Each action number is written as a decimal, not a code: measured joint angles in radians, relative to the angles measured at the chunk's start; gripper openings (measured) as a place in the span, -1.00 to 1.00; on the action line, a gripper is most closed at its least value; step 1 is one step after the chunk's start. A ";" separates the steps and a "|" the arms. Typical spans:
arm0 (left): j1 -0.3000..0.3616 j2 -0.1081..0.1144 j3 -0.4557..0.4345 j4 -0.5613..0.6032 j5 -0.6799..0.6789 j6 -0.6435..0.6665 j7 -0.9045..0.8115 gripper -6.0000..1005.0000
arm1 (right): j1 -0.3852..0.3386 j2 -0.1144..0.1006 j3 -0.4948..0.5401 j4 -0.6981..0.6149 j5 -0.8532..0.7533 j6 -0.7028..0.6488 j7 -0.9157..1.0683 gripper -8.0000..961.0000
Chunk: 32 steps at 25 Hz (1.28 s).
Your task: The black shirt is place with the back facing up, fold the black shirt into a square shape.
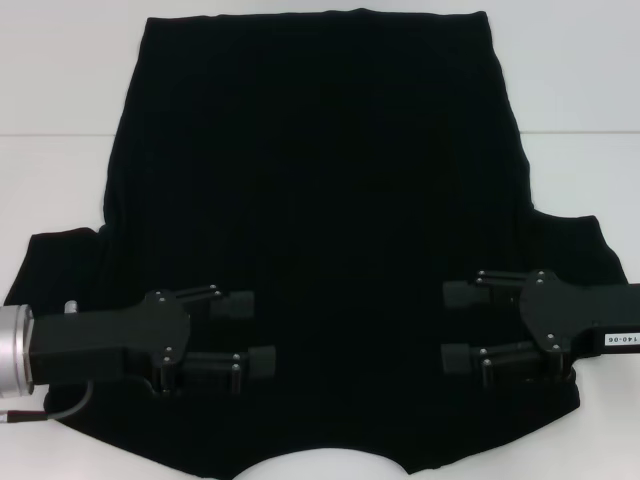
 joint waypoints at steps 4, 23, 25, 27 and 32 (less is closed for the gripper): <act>0.000 0.001 0.000 0.000 0.000 0.000 0.000 0.83 | 0.001 0.000 0.000 0.000 0.000 0.002 -0.001 0.93; 0.006 0.035 -0.135 0.141 0.143 -0.247 -0.439 0.83 | 0.013 0.012 0.005 0.000 0.008 0.031 0.000 0.93; 0.005 0.045 -0.157 0.163 0.183 -0.284 -0.520 0.83 | 0.020 0.018 0.003 0.000 0.008 0.042 0.001 0.93; 0.002 0.056 -0.177 0.187 0.226 -0.307 -0.606 0.83 | 0.028 0.026 0.002 0.000 0.008 0.050 0.001 0.93; -0.007 0.076 -0.200 0.245 0.327 -0.325 -0.776 0.82 | 0.050 0.040 0.002 0.000 0.008 0.060 0.000 0.93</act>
